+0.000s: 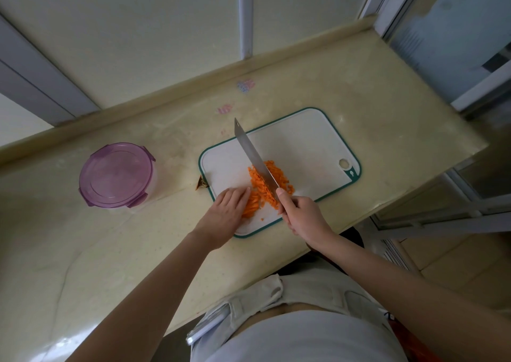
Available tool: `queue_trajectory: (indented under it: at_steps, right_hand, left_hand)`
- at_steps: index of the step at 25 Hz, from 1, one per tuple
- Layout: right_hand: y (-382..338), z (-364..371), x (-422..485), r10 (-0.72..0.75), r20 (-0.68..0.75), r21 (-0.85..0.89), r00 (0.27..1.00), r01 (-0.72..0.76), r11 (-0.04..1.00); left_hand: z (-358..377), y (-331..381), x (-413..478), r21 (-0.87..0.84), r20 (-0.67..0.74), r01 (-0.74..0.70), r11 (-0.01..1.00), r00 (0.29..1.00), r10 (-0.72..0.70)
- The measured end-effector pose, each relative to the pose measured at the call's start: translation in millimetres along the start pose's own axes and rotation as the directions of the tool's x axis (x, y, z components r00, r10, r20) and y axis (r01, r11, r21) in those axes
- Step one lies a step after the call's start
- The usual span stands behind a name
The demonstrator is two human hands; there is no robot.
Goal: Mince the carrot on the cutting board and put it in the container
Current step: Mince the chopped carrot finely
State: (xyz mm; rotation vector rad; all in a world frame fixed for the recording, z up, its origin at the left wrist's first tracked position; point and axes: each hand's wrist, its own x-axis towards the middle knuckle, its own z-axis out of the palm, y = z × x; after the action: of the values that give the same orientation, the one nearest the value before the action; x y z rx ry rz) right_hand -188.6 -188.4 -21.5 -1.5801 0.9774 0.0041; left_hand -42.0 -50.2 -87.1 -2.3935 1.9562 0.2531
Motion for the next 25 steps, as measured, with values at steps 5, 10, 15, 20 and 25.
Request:
queue_trajectory:
  at_steps: [5, 10, 15, 20, 25]
  right_hand:
    - [2, 2, -1, 0.017, -0.004, -0.042, 1.0, -0.017, 0.999]
    - [-1, 5, -1, 0.034, 0.023, -0.051, 0.999, -0.033, 0.998]
    - [-2, 4, -1, 0.035, 0.026, -0.061, 0.999, -0.033, 0.998]
    - [-1, 4, -1, 0.025, 0.032, -0.081, 0.999, -0.022, 0.997]
    - [0, 4, -3, 0.046, 0.02, -0.058, 0.999, -0.045, 0.997]
  left_hand:
    - [-1, 17, 9, -0.01, -0.05, 0.136, 0.991, 0.989, -0.137]
    - [-3, 33, 10, -0.043, 0.043, 0.249, 0.968, 0.968, -0.247]
    - [-13, 28, 4, -0.317, 0.05, 0.258, 0.913, 0.966, -0.255]
    - [-14, 38, 11, -0.276, 0.059, 0.335, 0.901, 0.942, -0.332]
    - [-13, 45, 13, -0.327, 0.0, 0.351, 0.878, 0.929, -0.371]
